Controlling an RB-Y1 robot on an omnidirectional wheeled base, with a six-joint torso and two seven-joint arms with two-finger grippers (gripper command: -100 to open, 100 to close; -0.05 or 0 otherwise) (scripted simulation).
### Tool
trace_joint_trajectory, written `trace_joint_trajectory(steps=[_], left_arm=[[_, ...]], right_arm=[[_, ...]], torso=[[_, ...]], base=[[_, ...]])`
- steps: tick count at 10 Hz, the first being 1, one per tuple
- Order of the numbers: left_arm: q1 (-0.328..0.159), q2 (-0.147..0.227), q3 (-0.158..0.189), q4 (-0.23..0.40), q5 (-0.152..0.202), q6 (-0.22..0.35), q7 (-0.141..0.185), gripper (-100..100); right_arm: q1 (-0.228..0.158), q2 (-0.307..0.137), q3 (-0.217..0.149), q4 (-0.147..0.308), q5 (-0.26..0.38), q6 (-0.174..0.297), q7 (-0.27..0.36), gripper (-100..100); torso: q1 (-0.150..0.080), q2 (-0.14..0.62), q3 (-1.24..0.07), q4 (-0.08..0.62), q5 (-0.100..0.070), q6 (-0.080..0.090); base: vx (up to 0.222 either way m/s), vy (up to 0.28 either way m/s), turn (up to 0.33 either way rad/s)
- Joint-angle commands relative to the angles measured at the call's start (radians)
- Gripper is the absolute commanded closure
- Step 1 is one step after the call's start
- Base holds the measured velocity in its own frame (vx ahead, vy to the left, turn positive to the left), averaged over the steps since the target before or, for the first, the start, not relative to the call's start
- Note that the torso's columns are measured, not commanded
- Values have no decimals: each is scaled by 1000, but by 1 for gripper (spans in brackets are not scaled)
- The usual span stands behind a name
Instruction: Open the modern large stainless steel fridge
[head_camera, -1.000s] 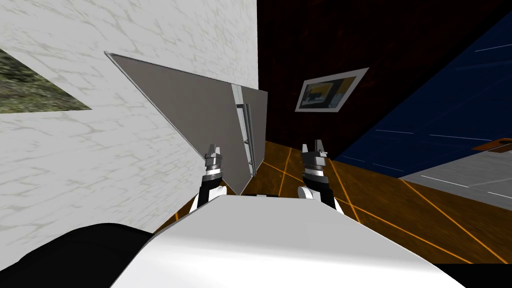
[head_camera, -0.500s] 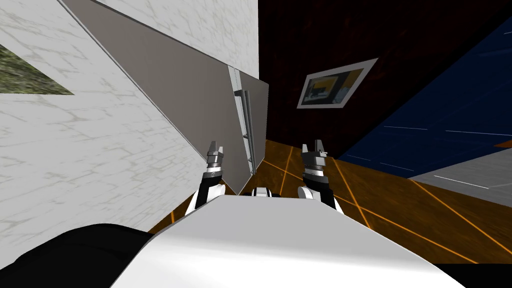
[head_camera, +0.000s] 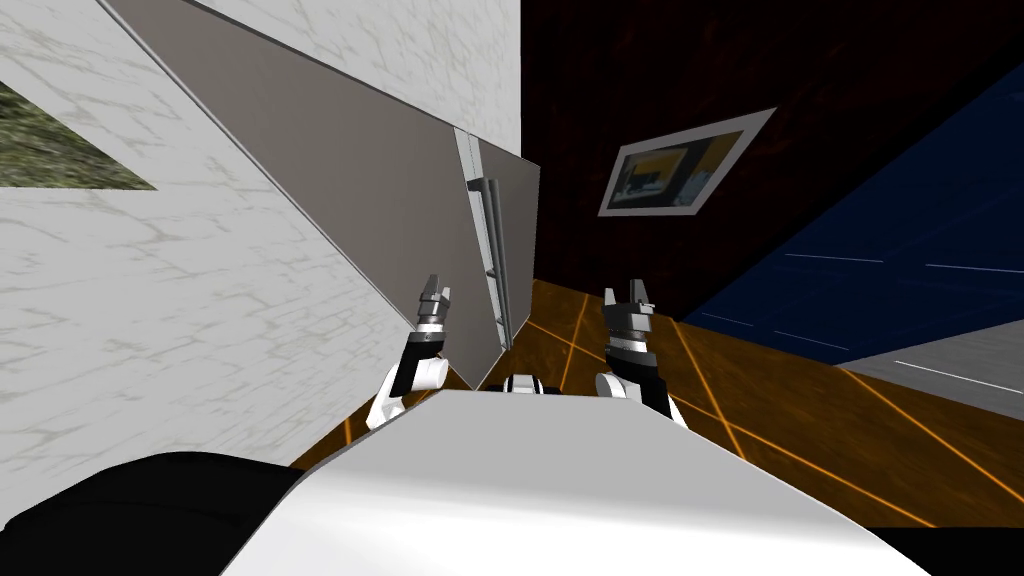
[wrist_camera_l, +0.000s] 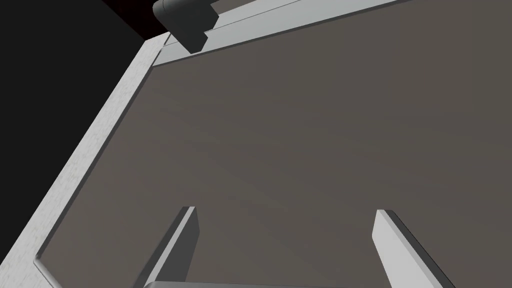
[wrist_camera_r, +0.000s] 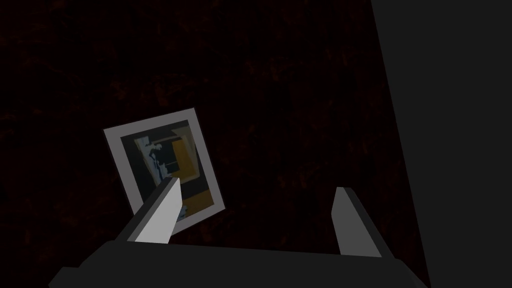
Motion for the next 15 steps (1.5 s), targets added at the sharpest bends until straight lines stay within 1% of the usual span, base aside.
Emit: trace_joint_trajectory(steps=[1,2,3,4,5,6,7,8,9,10,11,12,13,14,15], left_arm=[[-46,15,5,5,2,57,17,-100],[-90,27,13,9,5,93,35,-100],[-90,27,13,9,5,110,35,-100],[-133,37,22,12,8,145,55,-100],[-137,37,22,12,8,166,55,-100],[-178,45,30,16,12,197,75,-100],[-186,45,30,16,12,225,75,-100],[-220,51,40,20,16,254,97,-100],[-238,51,40,20,16,279,97,-100],[-238,51,40,20,16,287,97,-100],[-279,56,49,24,20,330,120,-100],[-292,56,49,24,20,351,120,-100],[-316,61,59,28,24,384,143,-100],[-335,61,59,28,24,416,143,-100],[-348,61,59,28,24,417,143,-100]], right_arm=[[0,0,0,0,0,0,0,0],[0,0,0,0,0,0,0,0],[0,0,0,0,0,0,0,0],[0,0,0,0,0,0,0,0],[0,0,0,0,0,0,0,0],[0,0,0,0,0,0,0,0],[0,0,0,0,0,0,0,0],[0,0,0,0,0,0,0,0],[0,0,0,0,0,0,0,0],[0,0,0,0,0,0,0,0],[0,0,0,0,0,0,0,0],[0,0,0,0,0,0,0,0],[0,0,0,0,0,0,0,0],[0,0,0,0,0,0,0,0],[0,0,0,0,0,0,0,0]], torso=[[0,-1,0,0,0,0],[0,0,0,0,0,0],[-1,-1,-1,0,-1,0],[0,-4,-3,0,-1,1],[0,-5,-3,0,-1,1],[1,-6,-4,-1,-1,1],[2,-10,-8,1,-2,2],[2,-11,-9,0,-2,2],[3,-15,-12,1,-3,3],[4,-17,-13,1,-3,4],[4,-14,-11,-1,-1,2],[5,-17,-13,1,-3,4],[5,-20,-16,1,-3,5],[5,-22,-17,2,-4,4],[5,-24,-19,2,-4,6]], base=[[18,-16,27],[20,-29,57],[13,-29,46],[19,-27,63],[10,-26,36],[11,-37,67],[16,-27,36],[12,-38,78],[7,-43,44],[21,-7,-22],[18,-17,89],[7,-34,56],[7,-35,71],[11,-38,50],[17,-7,-11]])
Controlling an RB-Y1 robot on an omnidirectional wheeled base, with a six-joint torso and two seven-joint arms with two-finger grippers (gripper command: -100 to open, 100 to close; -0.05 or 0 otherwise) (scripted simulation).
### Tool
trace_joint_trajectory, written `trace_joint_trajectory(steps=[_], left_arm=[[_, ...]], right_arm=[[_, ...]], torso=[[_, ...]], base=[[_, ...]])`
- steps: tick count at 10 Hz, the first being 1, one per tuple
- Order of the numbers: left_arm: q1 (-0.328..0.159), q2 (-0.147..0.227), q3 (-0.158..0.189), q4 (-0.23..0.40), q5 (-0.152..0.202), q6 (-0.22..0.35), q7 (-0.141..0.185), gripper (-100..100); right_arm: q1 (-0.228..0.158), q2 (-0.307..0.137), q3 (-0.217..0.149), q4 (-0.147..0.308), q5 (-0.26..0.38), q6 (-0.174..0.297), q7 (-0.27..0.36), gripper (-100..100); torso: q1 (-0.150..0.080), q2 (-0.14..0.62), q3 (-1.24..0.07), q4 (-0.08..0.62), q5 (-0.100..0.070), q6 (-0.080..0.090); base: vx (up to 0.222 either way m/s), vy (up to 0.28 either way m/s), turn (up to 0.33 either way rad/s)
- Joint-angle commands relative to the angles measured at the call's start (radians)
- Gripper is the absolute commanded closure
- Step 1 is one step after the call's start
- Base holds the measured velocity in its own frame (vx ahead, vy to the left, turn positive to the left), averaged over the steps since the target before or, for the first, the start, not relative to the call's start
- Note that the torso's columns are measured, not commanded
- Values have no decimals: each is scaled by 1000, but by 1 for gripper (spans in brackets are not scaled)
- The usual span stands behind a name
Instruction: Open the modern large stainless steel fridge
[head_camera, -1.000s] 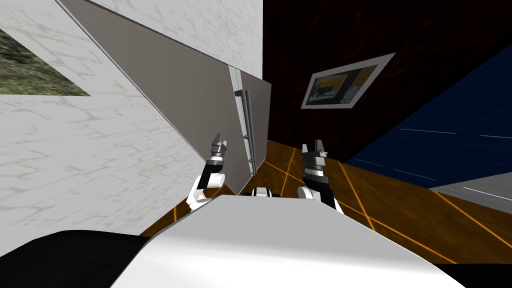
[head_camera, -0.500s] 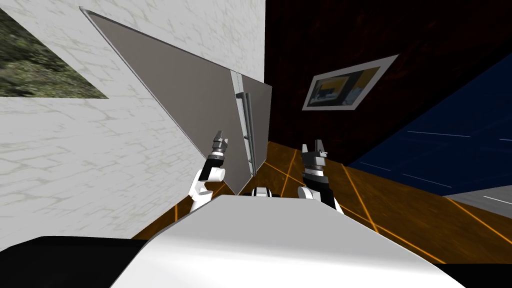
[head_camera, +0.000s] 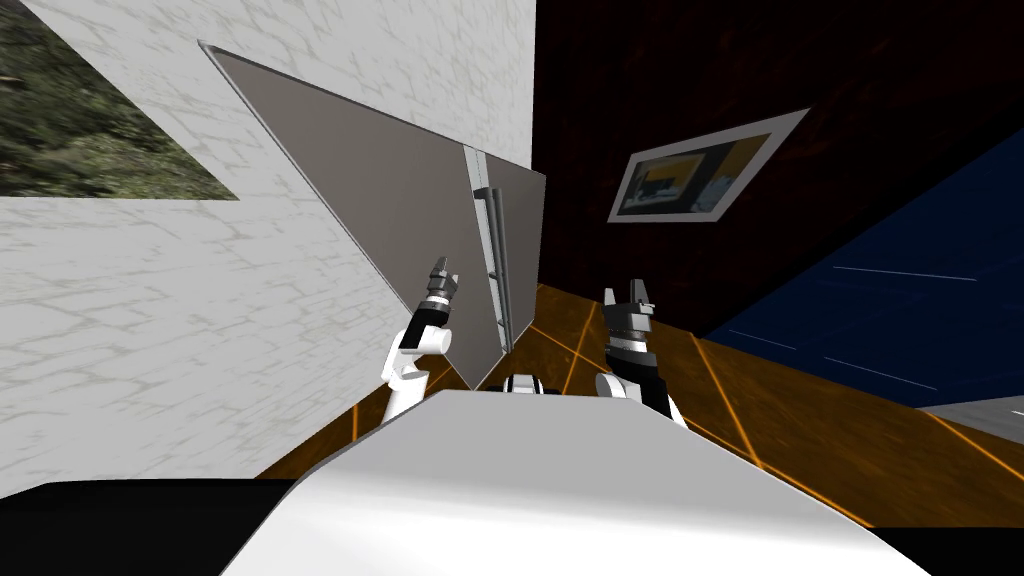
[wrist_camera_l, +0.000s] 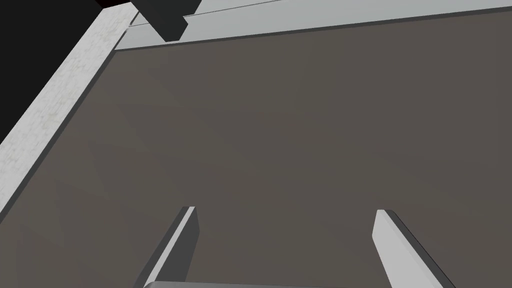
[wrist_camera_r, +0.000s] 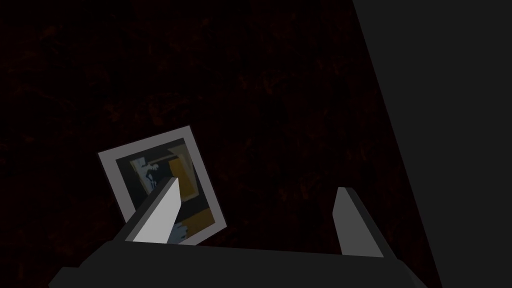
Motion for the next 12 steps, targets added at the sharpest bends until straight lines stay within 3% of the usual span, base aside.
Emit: trace_joint_trajectory(steps=[1,2,4,5,9,10,12], left_arm=[[-48,3,13,-9,-2,21,2,-100],[-74,7,23,-5,2,79,26,-100],[-105,7,23,-5,2,88,26,-100],[-132,9,34,-1,6,145,50,-100],[-164,9,34,-1,6,157,50,-100],[-187,10,44,4,11,219,75,-100],[-219,10,44,4,11,226,75,-100]], right_arm=[[0,0,0,0,0,0,0,0],[0,0,0,0,0,0,0,0],[0,0,0,0,0,0,0,0],[0,0,0,0,0,0,0,0],[0,0,0,0,0,0,0,0],[0,0,0,0,0,0,0,0],[0,0,0,0,0,0,0,0]], torso=[[0,1,1,-2,1,0],[1,0,0,0,1,0],[1,-4,-3,-1,0,0],[1,-5,-4,-1,0,2],[1,-7,-5,-1,0,1],[2,-7,-6,0,-1,2],[2,-12,-10,0,-1,2]], base=[[6,3,7],[9,-38,69],[3,-23,33],[15,-25,68],[9,-12,11],[25,-13,76],[4,-29,33]])
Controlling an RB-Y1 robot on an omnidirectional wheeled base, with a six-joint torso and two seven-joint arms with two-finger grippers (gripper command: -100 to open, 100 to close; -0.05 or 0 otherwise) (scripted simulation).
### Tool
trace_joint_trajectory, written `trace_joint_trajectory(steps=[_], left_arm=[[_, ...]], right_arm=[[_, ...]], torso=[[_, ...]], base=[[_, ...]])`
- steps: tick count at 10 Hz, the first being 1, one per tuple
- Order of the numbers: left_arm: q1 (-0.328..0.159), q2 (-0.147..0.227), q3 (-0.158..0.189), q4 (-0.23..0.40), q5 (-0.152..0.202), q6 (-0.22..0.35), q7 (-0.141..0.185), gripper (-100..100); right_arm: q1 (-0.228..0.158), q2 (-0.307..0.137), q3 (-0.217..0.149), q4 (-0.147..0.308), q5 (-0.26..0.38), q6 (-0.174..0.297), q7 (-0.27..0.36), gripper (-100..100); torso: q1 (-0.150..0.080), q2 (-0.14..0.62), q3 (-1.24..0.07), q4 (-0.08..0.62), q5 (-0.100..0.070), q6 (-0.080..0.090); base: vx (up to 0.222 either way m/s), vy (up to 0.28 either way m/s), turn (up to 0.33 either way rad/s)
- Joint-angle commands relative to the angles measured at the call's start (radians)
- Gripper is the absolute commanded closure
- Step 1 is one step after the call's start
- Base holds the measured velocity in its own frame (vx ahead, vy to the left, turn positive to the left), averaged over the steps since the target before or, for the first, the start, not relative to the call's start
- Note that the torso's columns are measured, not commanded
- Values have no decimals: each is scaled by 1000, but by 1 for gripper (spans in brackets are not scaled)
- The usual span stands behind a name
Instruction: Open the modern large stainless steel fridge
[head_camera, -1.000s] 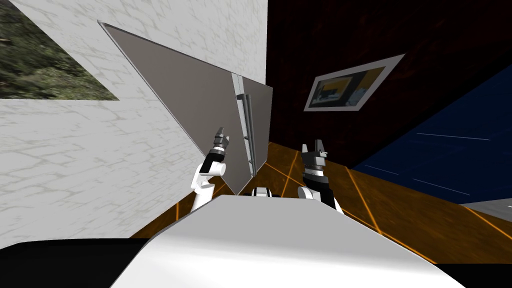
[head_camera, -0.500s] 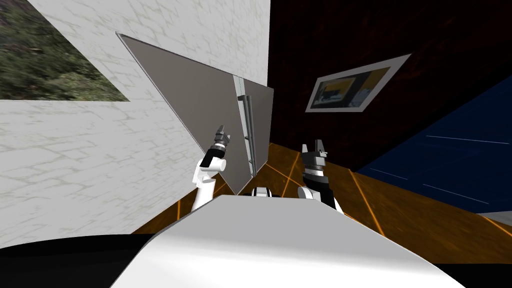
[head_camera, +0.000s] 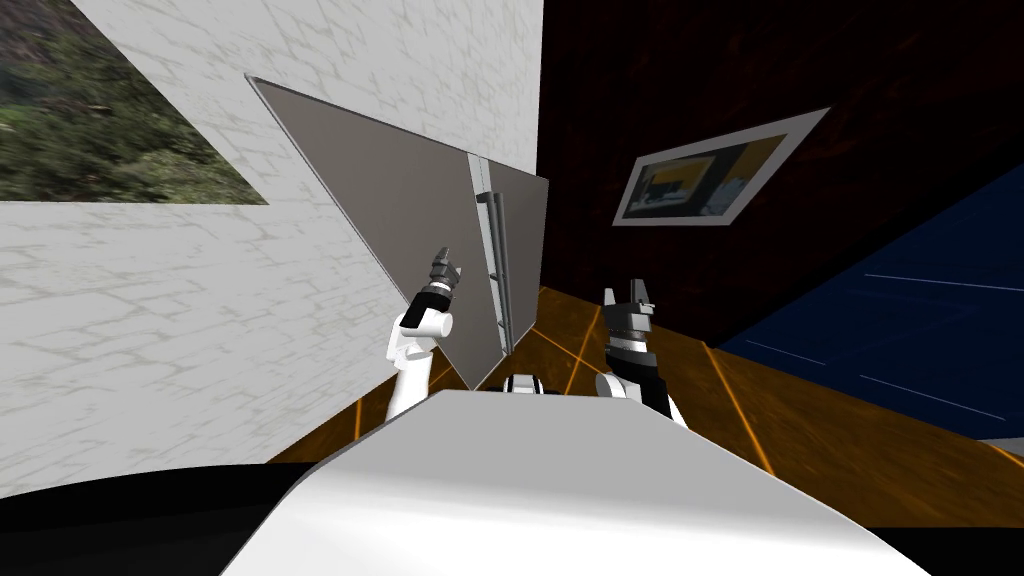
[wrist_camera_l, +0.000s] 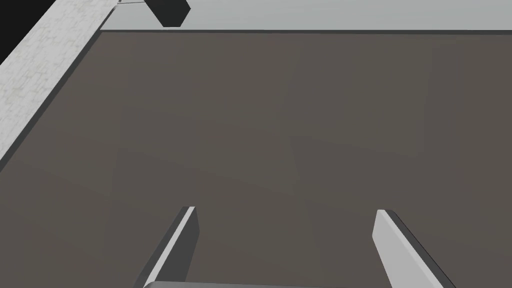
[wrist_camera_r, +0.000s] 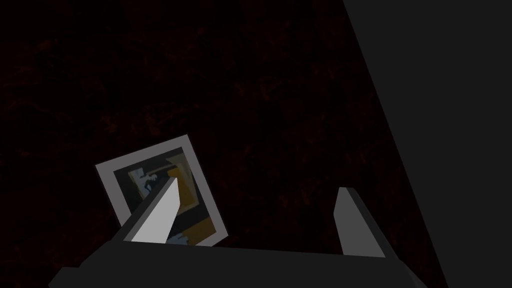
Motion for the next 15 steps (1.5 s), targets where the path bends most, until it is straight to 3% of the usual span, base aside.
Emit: trace_joint_trajectory(steps=[1,2,3,5,6,9,12,13,15], left_arm=[[-55,2,15,-8,-7,-2,-1,-100],[-55,2,15,-8,-7,-2,-1,-100],[-80,2,26,-2,-3,57,25,-100],[-115,2,26,-2,-3,68,25,-100],[-140,2,37,5,2,131,51,-100],[-179,2,37,5,2,139,51,-100],[-179,2,37,5,2,139,51,-100],[-201,0,48,13,6,198,77,-100],[-231,0,48,13,6,211,77,-100]], right_arm=[[0,0,0,0,0,0,0,0],[0,0,0,0,0,0,0,0],[0,0,0,0,0,0,0,0],[0,0,0,0,0,0,0,0],[0,0,0,0,0,0,0,0],[0,0,0,0,0,0,0,0],[0,0,0,0,0,0,0,0],[0,0,0,0,0,0,0,0],[0,0,0,0,0,0,0,0]], torso=[[0,0,0,-1,0,1],[0,3,3,-2,1,0],[-2,4,4,-2,1,0],[0,1,1,-2,2,-1],[-1,1,2,-3,2,1],[0,-3,-2,-2,1,2],[-1,-1,-1,-2,0,1],[-1,-1,-1,-2,1,0],[-1,-4,-3,-2,1,0]], base=[[0,4,-33],[12,1,9],[20,-27,87],[18,-26,29],[26,-20,77],[7,-22,16],[5,4,-5],[17,-15,86],[19,-29,27]])
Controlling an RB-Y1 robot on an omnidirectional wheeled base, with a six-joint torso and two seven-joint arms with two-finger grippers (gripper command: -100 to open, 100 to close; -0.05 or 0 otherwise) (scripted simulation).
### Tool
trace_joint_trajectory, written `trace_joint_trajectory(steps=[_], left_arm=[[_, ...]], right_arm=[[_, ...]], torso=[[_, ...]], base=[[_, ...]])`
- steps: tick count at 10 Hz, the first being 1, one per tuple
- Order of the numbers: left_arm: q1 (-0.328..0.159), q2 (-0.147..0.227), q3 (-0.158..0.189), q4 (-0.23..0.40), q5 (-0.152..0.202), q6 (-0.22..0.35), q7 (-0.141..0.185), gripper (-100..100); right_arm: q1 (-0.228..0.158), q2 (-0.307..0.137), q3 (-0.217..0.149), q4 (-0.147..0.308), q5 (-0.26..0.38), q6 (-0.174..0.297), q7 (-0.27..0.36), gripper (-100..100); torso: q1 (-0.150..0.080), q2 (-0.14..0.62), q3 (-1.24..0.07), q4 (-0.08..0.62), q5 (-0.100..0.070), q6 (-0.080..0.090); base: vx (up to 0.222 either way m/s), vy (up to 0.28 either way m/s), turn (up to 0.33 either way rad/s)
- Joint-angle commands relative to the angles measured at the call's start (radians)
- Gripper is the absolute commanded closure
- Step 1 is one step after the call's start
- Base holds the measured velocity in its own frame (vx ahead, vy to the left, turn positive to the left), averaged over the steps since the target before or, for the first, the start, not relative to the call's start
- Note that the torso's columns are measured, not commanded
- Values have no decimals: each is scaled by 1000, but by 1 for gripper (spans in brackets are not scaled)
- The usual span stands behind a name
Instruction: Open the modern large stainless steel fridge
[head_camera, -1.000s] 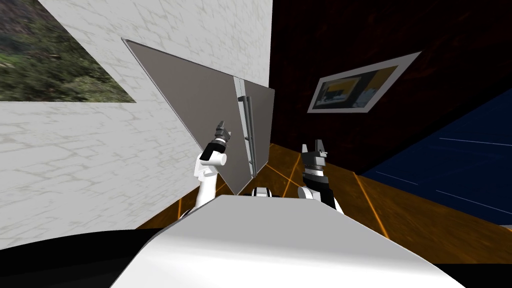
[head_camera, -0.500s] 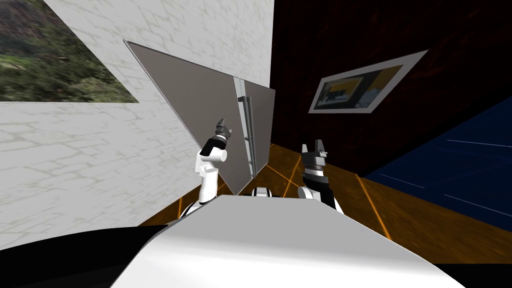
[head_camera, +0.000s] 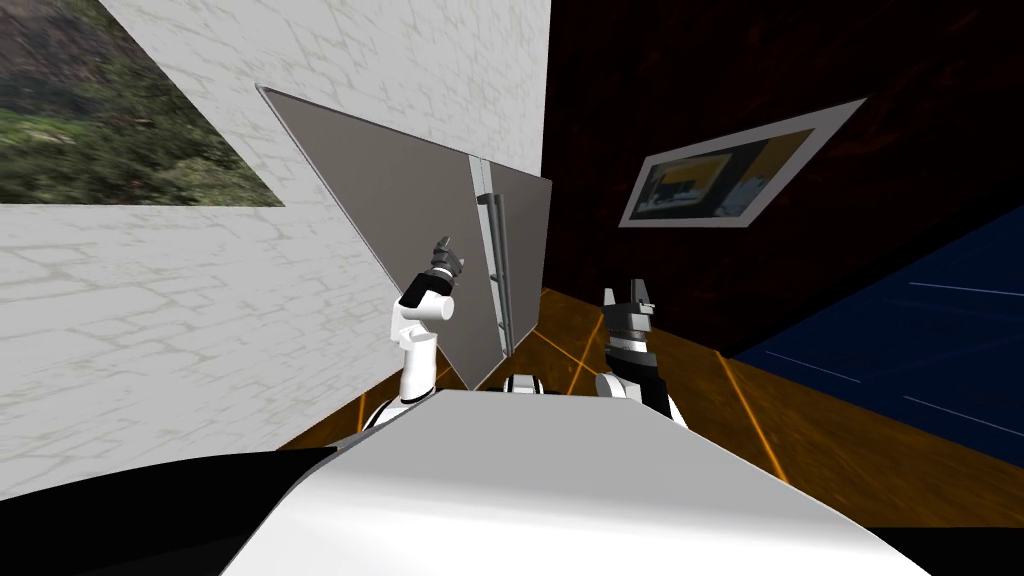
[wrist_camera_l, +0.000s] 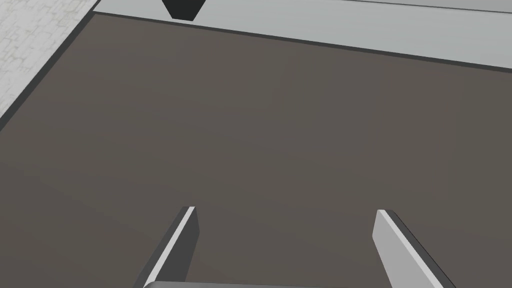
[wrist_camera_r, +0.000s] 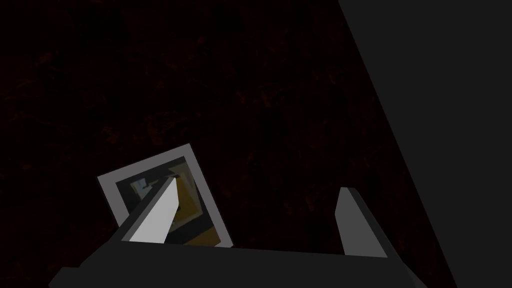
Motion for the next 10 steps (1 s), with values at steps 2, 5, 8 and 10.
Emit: trace_joint_trajectory(steps=[2,5,8,10], left_arm=[[-61,10,18,-5,-3,2,3,-100],[-103,8,29,5,2,74,29,-100],[-152,4,40,17,6,143,56,-100],[-186,4,40,17,6,146,56,-100]], right_arm=[[0,0,0,0,0,0,0,0],[0,0,0,0,0,0,0,0],[0,0,0,0,0,0,0,0],[0,0,0,0,0,0,0,0]], torso=[[0,2,1,0,0,1],[-2,1,1,0,0,-1],[-2,3,2,-2,1,0],[-2,1,1,-3,1,0]], base=[[0,-3,3],[14,-16,44],[12,-15,23],[12,-23,23]])
